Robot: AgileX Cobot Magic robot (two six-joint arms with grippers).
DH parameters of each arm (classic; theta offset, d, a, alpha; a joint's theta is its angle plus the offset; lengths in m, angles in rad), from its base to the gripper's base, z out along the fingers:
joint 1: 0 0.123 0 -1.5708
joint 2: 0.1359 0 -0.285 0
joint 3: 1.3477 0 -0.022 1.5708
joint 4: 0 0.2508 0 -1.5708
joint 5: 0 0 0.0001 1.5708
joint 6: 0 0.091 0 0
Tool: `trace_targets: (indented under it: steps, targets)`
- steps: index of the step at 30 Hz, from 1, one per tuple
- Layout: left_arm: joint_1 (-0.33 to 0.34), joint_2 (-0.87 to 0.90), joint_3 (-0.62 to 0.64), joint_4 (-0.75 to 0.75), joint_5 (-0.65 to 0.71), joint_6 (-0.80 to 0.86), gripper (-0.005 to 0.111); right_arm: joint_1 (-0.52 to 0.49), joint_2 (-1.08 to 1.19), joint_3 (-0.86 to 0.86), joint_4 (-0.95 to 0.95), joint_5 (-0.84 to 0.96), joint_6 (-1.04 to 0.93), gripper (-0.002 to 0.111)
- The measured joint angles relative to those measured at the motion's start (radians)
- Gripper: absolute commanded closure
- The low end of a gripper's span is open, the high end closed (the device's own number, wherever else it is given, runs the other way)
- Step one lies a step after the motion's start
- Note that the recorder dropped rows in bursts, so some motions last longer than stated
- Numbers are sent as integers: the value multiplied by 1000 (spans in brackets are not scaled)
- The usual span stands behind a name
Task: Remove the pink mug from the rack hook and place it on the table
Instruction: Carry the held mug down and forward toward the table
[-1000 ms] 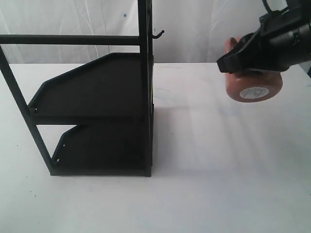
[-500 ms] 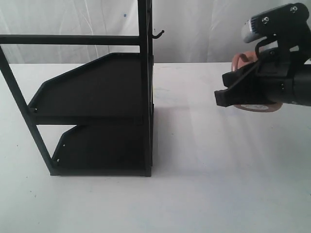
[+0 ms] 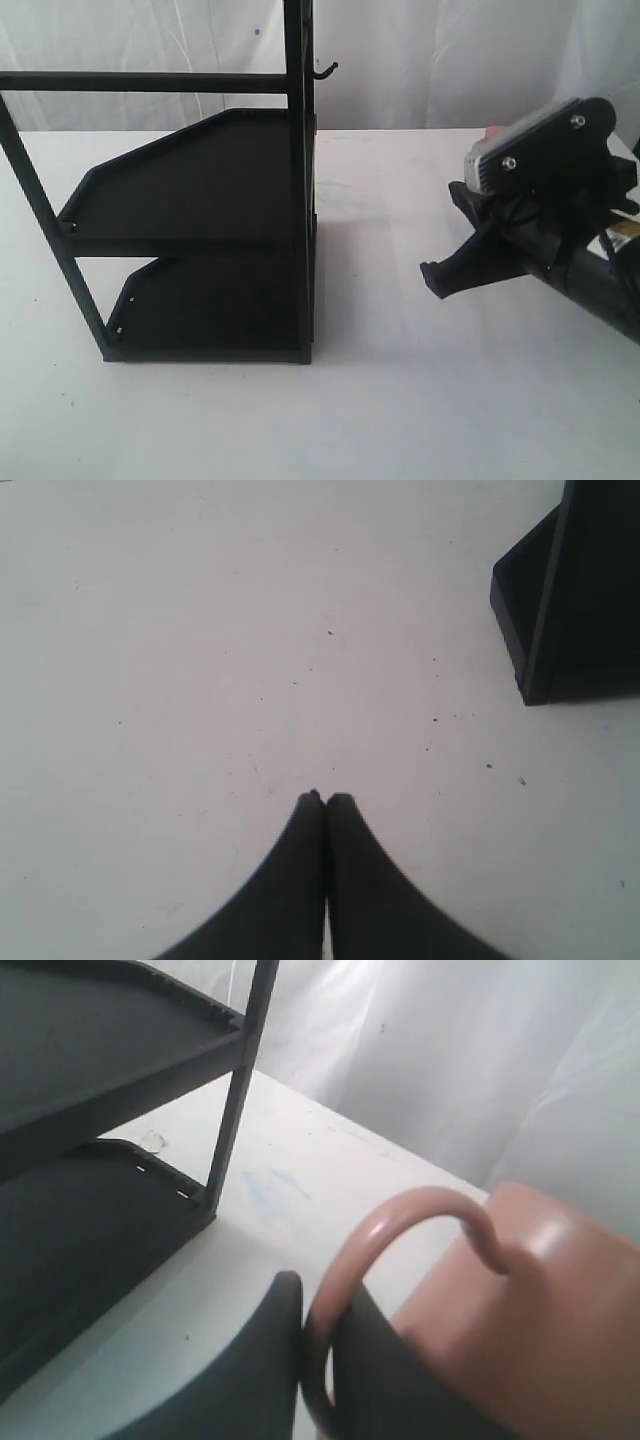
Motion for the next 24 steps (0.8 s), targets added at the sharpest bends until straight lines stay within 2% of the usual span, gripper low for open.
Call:
trace_targets:
  steps: [4,9,13,19,24]
  targets:
    - [0,0,0,0,0,0,107,14,3,93,-148,-194,203,108]
    - [0,0,0,0,0,0,107,14,41,160,-213,-408,384,108]
    - [0,0,0,0,0,0,107,14,112,165,-224,-483,425,108]
    - [0,0,0,0,0,0,107,14,276,162,-220,-702,432,108]
    - [0,0,0,0,0,0,107,14,452,128,-210,-752,422,108]
